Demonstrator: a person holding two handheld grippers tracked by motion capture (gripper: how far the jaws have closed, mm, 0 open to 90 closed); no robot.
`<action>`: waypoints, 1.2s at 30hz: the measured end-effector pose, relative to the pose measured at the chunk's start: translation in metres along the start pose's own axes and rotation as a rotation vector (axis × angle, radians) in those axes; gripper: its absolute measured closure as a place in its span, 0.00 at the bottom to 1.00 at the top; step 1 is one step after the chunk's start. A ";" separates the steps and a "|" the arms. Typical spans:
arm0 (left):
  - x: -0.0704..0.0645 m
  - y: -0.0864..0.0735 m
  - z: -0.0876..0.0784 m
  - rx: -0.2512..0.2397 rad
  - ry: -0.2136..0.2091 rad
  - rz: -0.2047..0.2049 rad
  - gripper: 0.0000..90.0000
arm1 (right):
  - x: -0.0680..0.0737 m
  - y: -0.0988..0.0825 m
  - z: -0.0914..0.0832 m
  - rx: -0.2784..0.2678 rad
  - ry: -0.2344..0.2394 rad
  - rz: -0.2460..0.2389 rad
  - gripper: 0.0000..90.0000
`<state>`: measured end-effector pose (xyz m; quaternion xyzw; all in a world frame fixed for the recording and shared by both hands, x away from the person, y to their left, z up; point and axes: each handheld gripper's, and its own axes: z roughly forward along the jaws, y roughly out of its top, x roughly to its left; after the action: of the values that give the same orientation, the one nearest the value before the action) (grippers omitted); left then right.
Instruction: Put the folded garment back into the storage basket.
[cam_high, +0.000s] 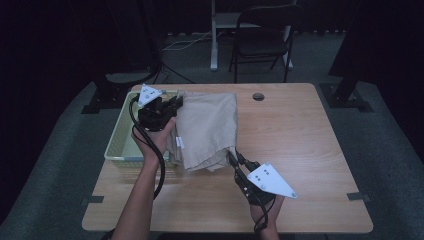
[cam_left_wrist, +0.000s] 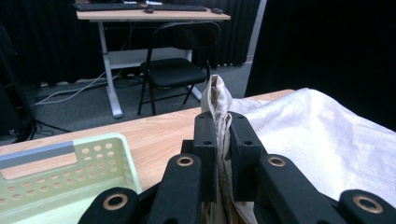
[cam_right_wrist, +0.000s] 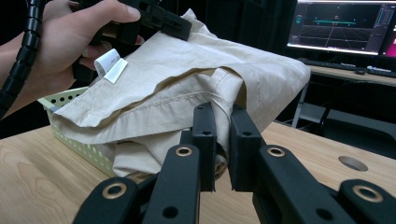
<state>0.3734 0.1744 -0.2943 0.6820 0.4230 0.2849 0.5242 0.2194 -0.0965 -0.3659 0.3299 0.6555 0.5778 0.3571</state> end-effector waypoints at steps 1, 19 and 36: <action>0.001 0.000 0.000 0.001 0.002 0.001 0.94 | 0.000 0.000 0.001 -0.001 0.001 0.001 0.92; 0.016 0.001 -0.006 -0.004 0.028 -0.007 0.94 | 0.011 0.006 0.015 0.003 0.028 -0.020 0.92; 0.030 0.001 -0.010 0.002 0.036 -0.018 0.94 | 0.022 0.010 0.029 0.012 0.050 -0.038 0.92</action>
<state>0.3800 0.2052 -0.2926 0.6735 0.4387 0.2918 0.5185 0.2322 -0.0618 -0.3601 0.3050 0.6740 0.5748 0.3497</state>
